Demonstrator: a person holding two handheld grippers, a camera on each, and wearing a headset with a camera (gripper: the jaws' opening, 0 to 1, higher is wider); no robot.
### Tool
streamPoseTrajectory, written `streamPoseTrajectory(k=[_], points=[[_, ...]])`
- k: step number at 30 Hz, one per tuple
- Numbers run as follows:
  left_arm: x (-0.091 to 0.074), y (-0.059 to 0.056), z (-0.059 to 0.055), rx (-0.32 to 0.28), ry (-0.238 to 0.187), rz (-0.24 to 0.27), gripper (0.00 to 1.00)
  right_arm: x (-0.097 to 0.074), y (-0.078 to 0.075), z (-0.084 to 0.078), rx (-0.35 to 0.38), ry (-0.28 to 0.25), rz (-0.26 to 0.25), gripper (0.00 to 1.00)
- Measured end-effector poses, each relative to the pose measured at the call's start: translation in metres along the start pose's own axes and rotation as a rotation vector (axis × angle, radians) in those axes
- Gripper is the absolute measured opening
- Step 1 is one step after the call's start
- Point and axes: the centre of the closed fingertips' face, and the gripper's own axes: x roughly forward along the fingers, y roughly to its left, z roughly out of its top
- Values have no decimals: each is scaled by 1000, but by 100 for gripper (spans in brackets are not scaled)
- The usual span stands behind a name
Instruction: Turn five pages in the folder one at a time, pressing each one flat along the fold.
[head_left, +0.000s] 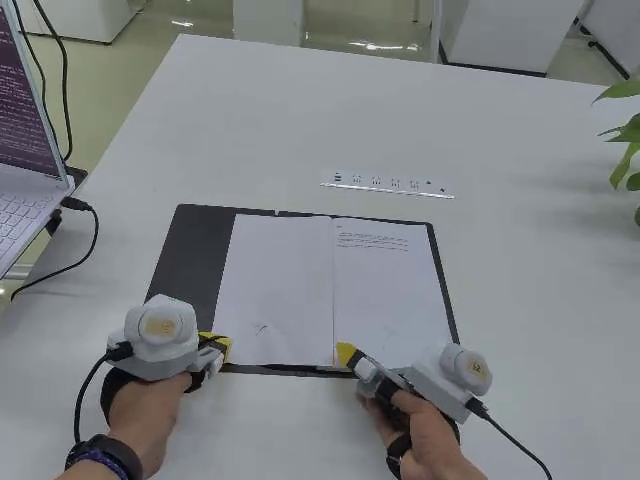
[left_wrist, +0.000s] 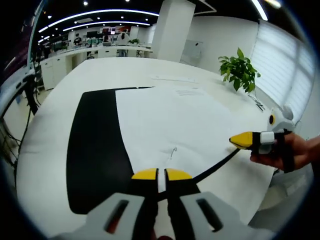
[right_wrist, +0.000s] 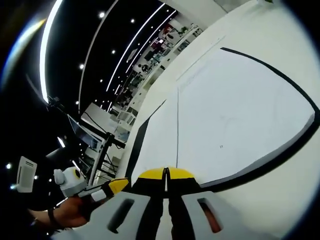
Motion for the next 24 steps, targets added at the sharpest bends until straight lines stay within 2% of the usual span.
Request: streamPoseTrajectory(k=[6, 9, 15, 18, 24], points=[[-12, -11, 6, 4, -18, -2, 9, -11, -2, 7, -20, -8, -18, 1], [-22, -17, 6, 17, -28, 1, 10, -19, -1, 12, -46, -9, -7, 2], [-35, -17, 4, 35, -22, 9, 13, -33, -3, 22, -71, -23, -10, 7], [-41, -16, 9, 43, -32, 12, 15, -41, -6, 28, -90, -34, -23, 9], [-53, -14, 17, 39, -49, 14, 19, -55, -10, 32, -165, -20, -46, 15]])
